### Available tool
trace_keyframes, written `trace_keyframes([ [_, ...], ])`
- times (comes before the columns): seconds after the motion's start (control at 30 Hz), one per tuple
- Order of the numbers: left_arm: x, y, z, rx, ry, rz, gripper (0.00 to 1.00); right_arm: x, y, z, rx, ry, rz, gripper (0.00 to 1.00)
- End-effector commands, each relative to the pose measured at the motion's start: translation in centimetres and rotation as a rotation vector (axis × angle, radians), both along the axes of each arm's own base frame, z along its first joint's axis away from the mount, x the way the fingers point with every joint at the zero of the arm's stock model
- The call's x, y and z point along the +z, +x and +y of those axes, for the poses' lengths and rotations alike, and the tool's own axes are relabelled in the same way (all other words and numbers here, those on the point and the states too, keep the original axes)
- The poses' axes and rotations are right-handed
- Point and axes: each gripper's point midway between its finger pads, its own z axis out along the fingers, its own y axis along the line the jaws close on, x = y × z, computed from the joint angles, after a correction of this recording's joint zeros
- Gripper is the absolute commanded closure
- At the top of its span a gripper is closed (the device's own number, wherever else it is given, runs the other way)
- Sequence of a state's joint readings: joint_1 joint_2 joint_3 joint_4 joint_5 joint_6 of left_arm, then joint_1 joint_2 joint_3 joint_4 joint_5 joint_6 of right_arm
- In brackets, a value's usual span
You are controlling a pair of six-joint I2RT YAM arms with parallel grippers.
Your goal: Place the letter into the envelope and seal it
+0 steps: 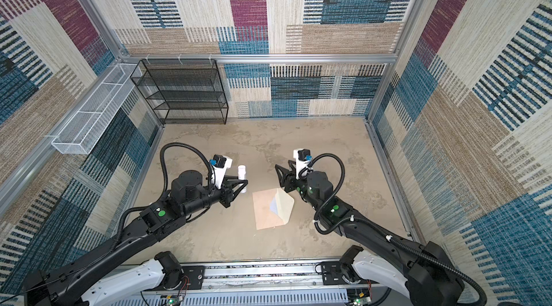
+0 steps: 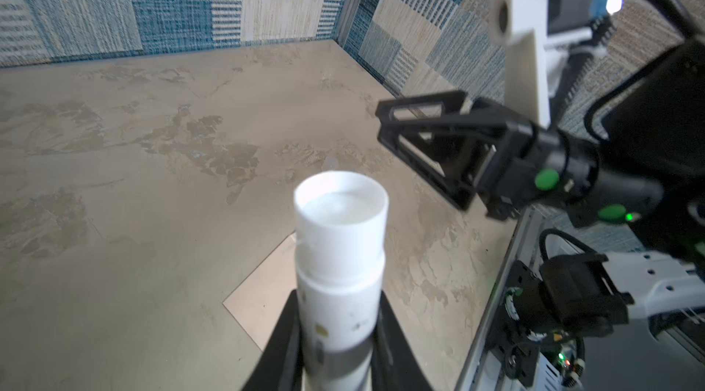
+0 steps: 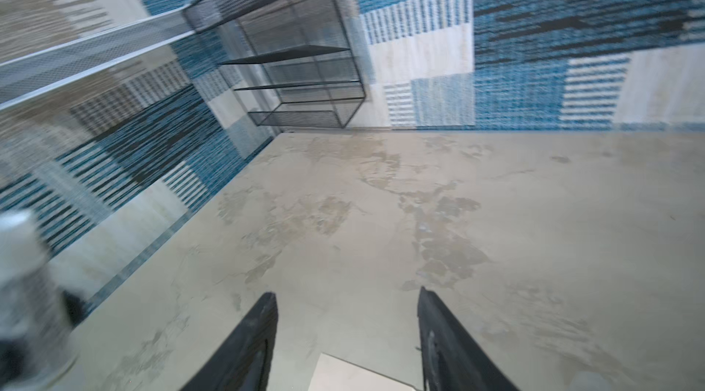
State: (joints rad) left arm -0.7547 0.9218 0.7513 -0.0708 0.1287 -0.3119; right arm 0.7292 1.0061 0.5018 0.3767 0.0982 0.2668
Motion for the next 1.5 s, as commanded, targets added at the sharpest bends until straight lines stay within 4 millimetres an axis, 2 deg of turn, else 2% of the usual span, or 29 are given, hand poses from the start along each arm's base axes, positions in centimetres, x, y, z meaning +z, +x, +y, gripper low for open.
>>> trace_keyframes([
  [0.0, 3.6, 1.7, -0.3, 0.063, -0.116, -0.089, 1.0, 2.4, -3.1, 1.9, 0.097, 0.026, -0.208, 0.4],
  [0.1, 3.9, 2.5, -1.1, 0.068, -0.172, -0.089, 1.0, 1.8, -5.6, 3.2, 0.143, 0.044, -0.263, 0.41],
  [0.27, 3.6, 3.5, -2.7, 0.058, -0.243, -0.049, 1.0, 1.6, -7.0, 4.7, 0.132, 0.048, -0.32, 0.41],
  [0.4, 3.3, 3.9, -3.7, 0.04, -0.289, -0.019, 1.0, 1.7, -6.2, 5.2, 0.086, 0.057, -0.333, 0.4],
  [0.7, 3.1, 3.7, -4.2, 0.017, -0.312, -0.008, 1.0, 1.2, -4.4, 7.0, 0.041, 0.061, -0.315, 0.37],
  [0.9, 2.9, 3.4, -4.3, 0.003, -0.311, 0.004, 1.0, 1.3, -3.5, 7.5, 0.011, 0.045, -0.319, 0.49],
  [1.2, 2.6, 3.1, -4.4, -0.009, -0.314, 0.005, 1.0, 1.0, -3.1, 7.9, -0.003, 0.025, -0.303, 0.56],
  [1.47, 2.4, 2.9, -4.8, -0.03, -0.313, 0.012, 1.0, 0.8, -2.9, 8.0, -0.008, 0.014, -0.293, 0.66],
])
